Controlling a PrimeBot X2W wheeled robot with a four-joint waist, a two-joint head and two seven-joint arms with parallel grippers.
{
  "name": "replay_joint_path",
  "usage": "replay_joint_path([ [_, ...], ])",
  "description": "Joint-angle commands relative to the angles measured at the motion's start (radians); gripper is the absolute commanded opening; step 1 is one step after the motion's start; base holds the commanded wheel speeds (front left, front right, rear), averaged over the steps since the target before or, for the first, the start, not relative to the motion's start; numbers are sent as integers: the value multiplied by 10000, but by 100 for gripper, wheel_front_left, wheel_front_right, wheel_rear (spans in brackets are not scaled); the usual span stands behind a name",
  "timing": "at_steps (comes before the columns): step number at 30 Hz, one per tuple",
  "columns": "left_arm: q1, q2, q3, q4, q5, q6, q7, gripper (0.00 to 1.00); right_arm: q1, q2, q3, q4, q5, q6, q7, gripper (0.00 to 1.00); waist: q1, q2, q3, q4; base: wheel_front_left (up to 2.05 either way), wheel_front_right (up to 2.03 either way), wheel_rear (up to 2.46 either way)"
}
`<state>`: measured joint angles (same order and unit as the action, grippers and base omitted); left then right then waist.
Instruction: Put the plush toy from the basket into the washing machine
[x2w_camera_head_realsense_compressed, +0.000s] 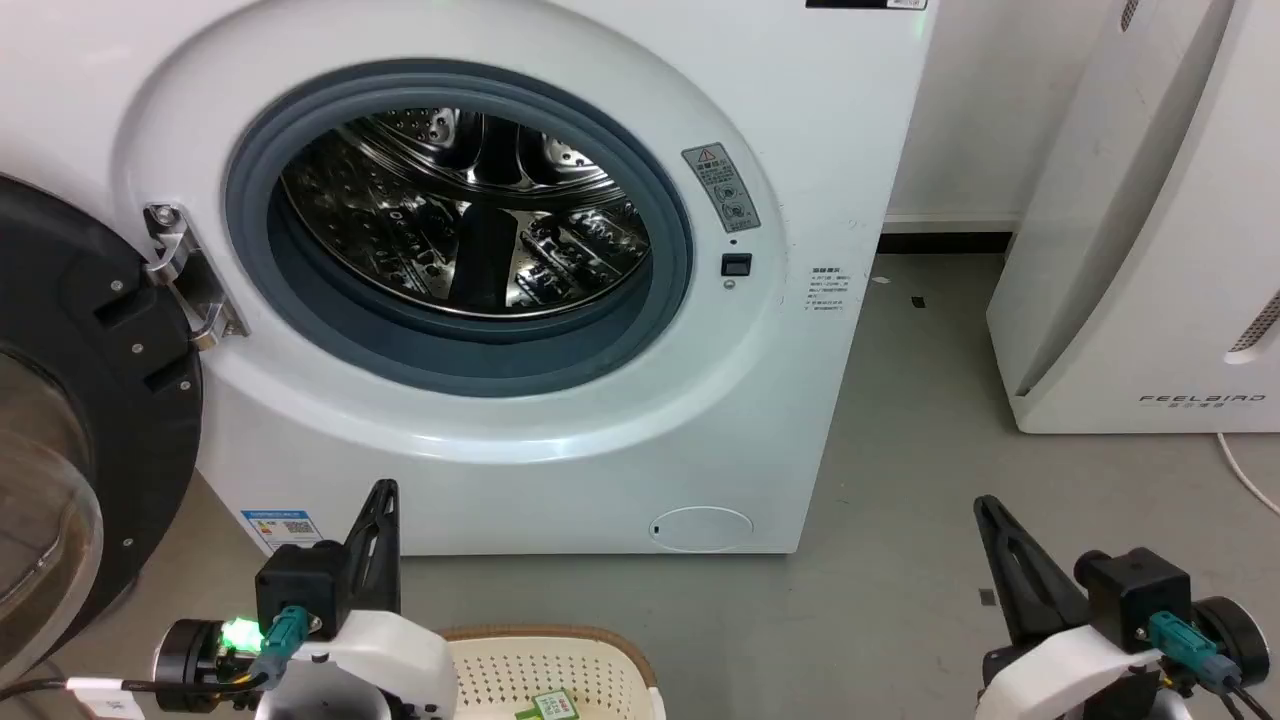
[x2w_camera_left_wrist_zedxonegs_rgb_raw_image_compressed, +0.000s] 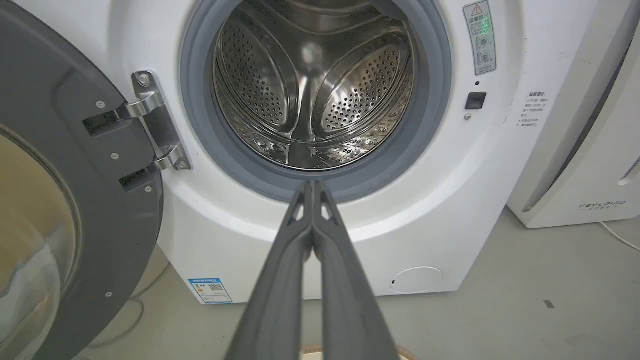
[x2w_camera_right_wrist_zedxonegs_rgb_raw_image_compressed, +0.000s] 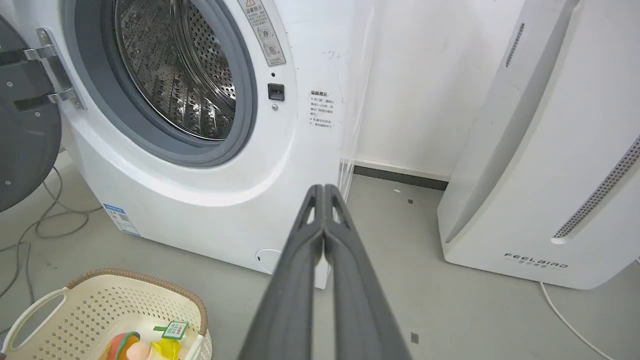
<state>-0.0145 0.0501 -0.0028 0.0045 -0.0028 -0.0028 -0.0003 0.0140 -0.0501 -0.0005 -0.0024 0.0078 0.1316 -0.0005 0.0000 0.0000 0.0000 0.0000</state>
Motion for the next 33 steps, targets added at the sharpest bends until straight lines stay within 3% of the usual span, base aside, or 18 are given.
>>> replay_joint_path([
  [1,145,1,28,-45,28,28,3,0,-140,-1,5,24,-78,-9,5,0,0,0,0,0,0,0,0],
  [6,145,1,28,-45,28,28,3,0,-140,-1,5,24,-78,-9,5,0,0,0,0,0,0,0,0],
  [7,0,0,0,0,0,0,-1,100,0,0,0,0,1,0,-1,100,0,0,0,0,0,0,0],
  [33,-100,0,-378,681,-243,113,-466,100,-20,0,-242,-151,202,-2,-467,100,0,0,277,-78,0,0,0],
])
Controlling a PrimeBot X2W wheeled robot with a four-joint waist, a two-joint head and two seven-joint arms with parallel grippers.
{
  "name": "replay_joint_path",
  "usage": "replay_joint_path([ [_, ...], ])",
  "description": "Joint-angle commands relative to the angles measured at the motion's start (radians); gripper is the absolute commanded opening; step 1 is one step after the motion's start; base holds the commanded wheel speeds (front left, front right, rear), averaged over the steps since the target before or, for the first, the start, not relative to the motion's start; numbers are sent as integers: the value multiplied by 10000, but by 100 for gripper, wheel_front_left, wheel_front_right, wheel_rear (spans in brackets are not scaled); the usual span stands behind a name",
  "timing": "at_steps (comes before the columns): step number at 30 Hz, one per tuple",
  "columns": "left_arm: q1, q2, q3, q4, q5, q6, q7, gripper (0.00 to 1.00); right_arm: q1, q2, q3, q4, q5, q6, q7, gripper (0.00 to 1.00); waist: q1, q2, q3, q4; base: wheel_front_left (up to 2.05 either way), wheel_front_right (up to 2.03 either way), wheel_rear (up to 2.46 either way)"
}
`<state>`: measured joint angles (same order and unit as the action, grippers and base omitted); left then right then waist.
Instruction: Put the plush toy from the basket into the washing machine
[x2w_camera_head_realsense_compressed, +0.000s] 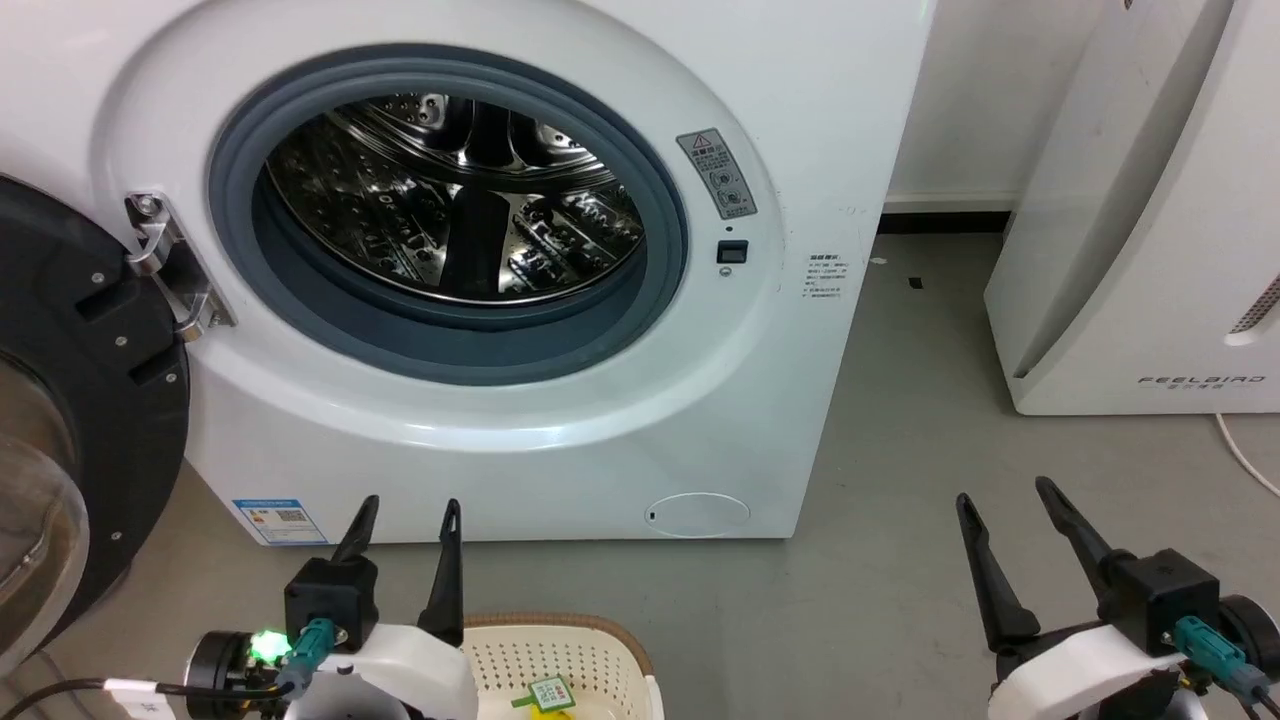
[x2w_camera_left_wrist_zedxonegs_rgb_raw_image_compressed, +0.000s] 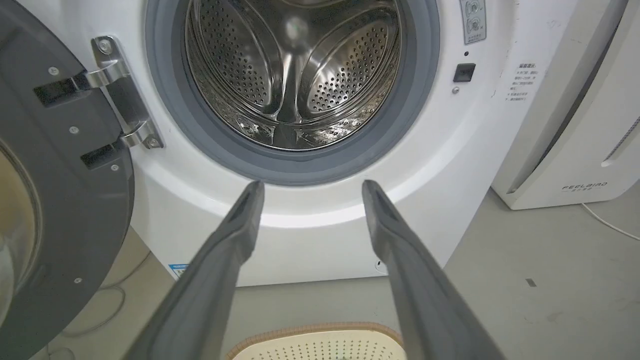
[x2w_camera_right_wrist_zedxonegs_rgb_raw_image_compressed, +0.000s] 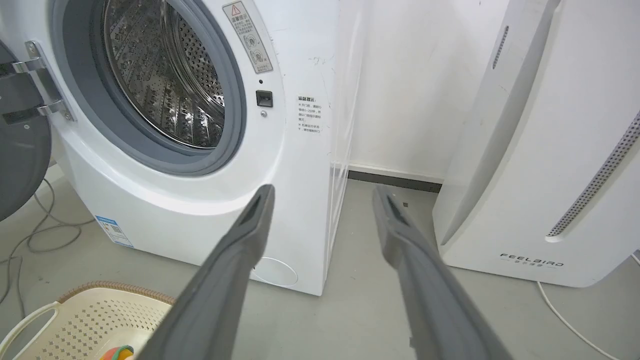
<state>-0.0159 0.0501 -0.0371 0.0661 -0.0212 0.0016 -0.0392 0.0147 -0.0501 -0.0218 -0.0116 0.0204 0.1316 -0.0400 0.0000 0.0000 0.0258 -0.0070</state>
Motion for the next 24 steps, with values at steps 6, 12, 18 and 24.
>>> replay_joint_path([
  [6,-254,0,-147,585,-157,63,-202,100,-63,0,-37,-161,120,-2,-197,100,0,0,223,-63,0,0,0],
  [12,-521,7,-262,1261,-261,46,-312,100,-112,0,-44,-283,108,-3,-322,100,0,0,486,-108,0,0,0],
  [18,-807,24,-360,1888,-353,-2,-398,100,-167,0,-99,-396,115,-3,-427,100,0,0,744,-139,0,0,0],
  [24,-1399,47,-515,3000,-558,-116,-599,100,-326,0,-129,-578,205,-4,-614,100,0,0,1328,-212,0,0,0],
])
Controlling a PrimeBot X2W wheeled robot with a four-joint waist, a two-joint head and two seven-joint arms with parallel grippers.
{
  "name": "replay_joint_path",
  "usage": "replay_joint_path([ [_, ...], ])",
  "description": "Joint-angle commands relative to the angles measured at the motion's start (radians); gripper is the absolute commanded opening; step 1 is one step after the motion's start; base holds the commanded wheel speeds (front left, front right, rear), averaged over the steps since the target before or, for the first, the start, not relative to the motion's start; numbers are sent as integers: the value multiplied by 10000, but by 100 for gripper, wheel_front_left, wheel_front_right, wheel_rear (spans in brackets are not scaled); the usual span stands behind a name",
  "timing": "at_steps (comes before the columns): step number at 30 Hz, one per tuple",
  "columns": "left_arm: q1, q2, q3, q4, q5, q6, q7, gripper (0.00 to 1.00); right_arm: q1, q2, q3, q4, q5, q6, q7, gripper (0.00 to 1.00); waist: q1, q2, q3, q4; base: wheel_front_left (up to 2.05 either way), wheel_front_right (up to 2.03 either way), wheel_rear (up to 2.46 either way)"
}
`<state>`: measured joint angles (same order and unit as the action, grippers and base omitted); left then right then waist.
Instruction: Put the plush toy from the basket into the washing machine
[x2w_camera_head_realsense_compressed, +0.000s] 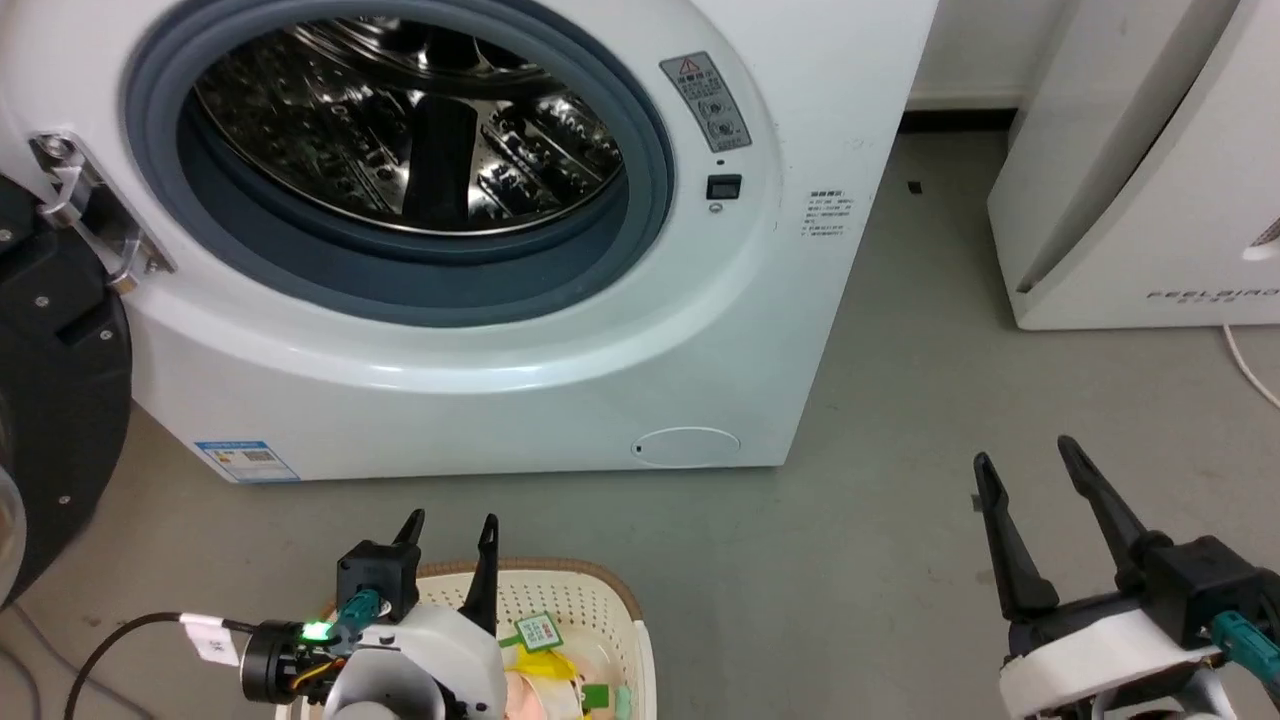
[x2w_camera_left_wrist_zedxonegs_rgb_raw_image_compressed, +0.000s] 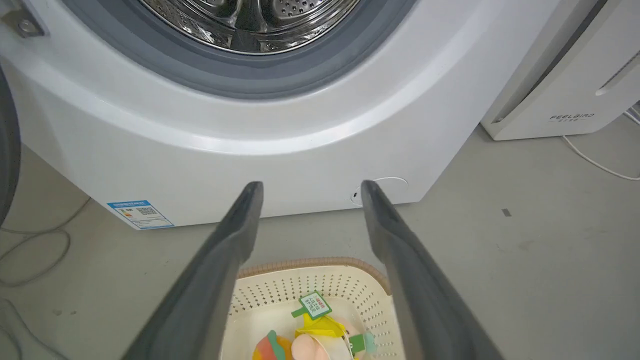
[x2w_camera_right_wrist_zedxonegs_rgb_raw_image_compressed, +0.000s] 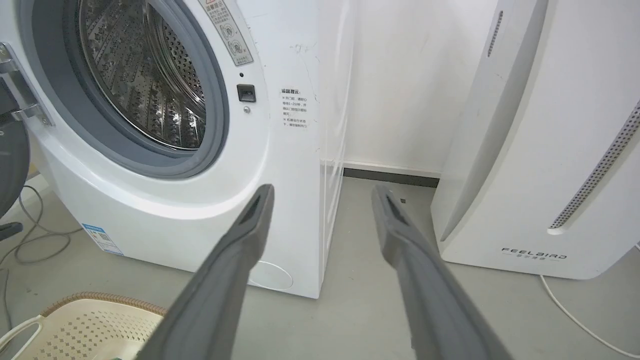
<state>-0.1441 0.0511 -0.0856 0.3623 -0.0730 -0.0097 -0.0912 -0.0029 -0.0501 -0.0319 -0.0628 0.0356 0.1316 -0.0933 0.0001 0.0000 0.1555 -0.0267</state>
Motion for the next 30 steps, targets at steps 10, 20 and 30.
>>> replay_joint_path([
  [10,-947,86,-283,1585,-248,-185,-235,100,-363,0,-15,-290,118,-4,-290,100,0,0,891,-139,0,0,0],
  [20,-1807,291,-602,3187,-411,-360,-79,100,-575,0,-105,-489,205,-5,-499,100,-1,0,1851,-297,0,0,0],
  [30,-2600,680,-926,4388,-565,-437,248,100,-814,0,-230,-751,302,-6,-707,100,-1,0,2929,-464,0,0,0],
])
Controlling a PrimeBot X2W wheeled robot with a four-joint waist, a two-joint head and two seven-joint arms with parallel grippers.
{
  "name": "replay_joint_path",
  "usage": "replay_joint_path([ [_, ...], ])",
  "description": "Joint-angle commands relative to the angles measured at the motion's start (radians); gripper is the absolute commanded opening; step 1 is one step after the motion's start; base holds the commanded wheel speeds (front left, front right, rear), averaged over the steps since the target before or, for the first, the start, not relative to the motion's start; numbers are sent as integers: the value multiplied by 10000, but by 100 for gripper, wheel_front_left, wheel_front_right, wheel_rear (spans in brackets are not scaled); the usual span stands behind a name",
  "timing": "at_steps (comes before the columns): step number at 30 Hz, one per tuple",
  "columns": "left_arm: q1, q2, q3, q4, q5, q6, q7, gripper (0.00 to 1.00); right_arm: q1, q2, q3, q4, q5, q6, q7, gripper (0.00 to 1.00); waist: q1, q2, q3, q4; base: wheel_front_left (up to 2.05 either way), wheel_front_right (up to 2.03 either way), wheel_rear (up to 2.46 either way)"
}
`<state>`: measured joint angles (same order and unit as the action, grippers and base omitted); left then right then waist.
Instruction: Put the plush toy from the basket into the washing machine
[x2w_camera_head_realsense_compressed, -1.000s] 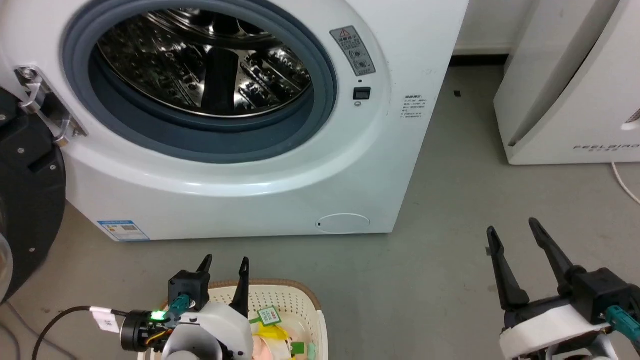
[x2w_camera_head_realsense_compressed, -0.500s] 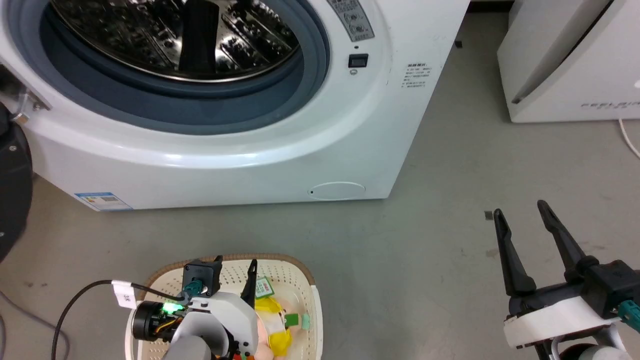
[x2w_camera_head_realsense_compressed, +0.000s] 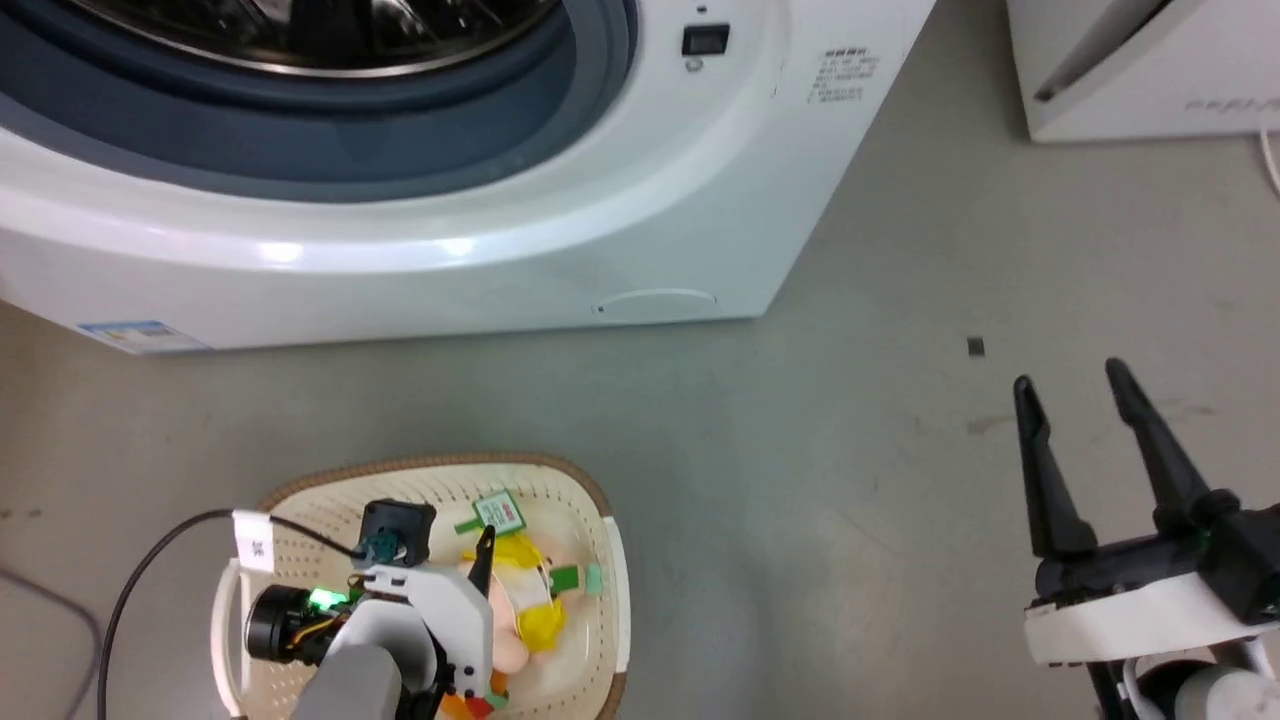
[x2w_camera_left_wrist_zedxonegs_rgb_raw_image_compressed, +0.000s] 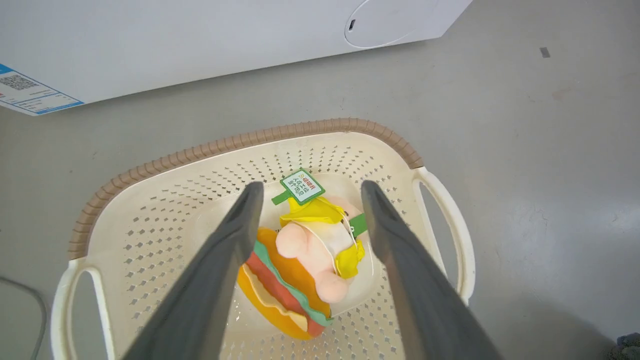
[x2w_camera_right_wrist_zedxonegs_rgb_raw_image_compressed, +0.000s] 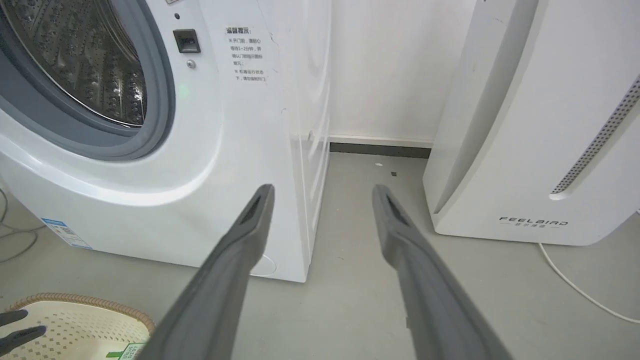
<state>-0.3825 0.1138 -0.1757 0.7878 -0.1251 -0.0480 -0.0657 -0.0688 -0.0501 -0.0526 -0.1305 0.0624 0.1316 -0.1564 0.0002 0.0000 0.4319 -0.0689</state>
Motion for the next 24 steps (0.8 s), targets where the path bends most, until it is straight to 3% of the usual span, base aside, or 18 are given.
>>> replay_joint_path([
  [1,-306,84,-67,244,-49,-44,30,100,-180,0,-39,-109,51,-6,-97,100,-2,0,281,-50,0,0,0],
  [24,-2373,813,-1450,2675,84,-78,877,100,-676,0,-229,-975,291,-8,-577,100,-2,0,2961,-369,0,0,0],
])
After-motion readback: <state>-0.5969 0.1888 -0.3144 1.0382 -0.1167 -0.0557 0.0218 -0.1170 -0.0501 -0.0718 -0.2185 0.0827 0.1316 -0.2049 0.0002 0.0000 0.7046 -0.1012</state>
